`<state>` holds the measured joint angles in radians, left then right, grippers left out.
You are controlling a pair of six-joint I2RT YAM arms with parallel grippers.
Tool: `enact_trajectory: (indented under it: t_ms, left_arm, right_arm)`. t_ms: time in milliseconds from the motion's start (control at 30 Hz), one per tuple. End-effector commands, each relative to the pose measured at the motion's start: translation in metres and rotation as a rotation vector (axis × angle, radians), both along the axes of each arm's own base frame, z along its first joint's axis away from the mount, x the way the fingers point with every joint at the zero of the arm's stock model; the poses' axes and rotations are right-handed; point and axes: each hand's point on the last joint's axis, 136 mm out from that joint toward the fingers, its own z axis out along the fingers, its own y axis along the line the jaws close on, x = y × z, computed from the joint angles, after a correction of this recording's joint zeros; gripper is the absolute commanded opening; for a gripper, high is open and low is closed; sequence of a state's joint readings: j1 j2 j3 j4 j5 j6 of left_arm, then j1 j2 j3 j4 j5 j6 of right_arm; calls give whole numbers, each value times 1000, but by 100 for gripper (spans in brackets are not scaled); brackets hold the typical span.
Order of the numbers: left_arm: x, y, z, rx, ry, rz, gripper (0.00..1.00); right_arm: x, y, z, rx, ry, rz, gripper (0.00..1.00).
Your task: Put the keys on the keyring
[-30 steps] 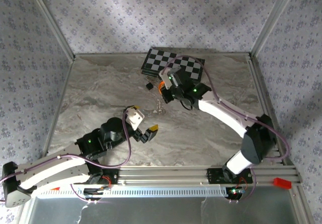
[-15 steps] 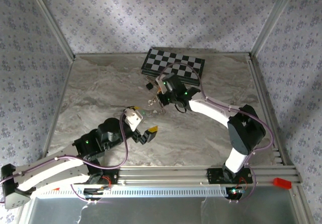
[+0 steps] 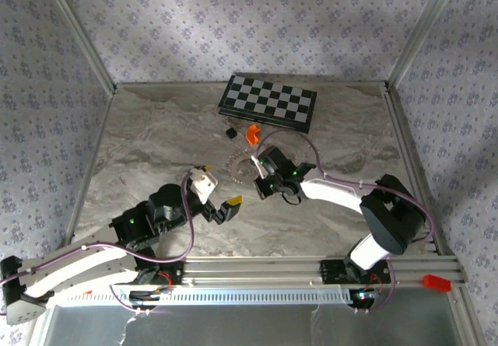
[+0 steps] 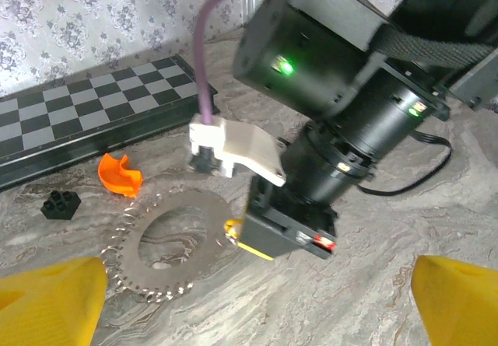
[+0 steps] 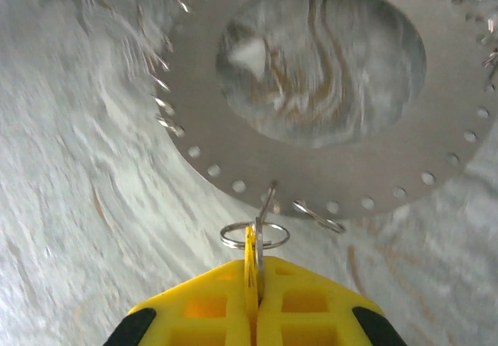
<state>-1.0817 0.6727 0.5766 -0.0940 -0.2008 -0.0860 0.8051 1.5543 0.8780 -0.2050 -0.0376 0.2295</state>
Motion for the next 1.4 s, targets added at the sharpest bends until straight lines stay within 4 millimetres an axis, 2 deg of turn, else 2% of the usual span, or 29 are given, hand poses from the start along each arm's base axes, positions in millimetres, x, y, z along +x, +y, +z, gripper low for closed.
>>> enact_trajectory:
  t_ms: [0,300,433,567,733,867,933,1033,1100,1200,1367]
  left_arm:
    - [5,9,7,-12,9,53,99]
    - [11,18,-5,27,38,116,100]
    - [9,21,-3,10,45,115,99]
    - [7,26,-1,1,55,125,99]
    - [9,38,-7,16,66,177,100]
    - [15,52,-13,53,69,249,100]
    - [18,60,-13,60,67,292,99]
    - [26,77,-12,45,62,395,99]
    - [33,91,-11,21,53,489,100]
    - [40,107,-10,8,36,589,100]
    - [50,120,-19,79,-19,676,100]
  right_arm:
    - [-14,-10,-1,8,16,-42,1]
    - [-48,-37,-20,-42,71,-68,9]
    - [-64,-49,-30,-52,96,-84,12]
    - [-72,-59,-37,-52,104,-110,16]
    - [-81,-66,-37,-51,102,-131,27]
    - [-75,-70,-14,-32,34,-157,31]
    - [-69,-76,5,-24,-32,-166,39]
    - [-62,-86,35,-5,-137,-172,61]
    - [-48,-99,55,-9,-242,-207,71]
    - [-29,-119,80,7,-338,-273,100]
    - [-2,-159,111,15,-451,-418,100]
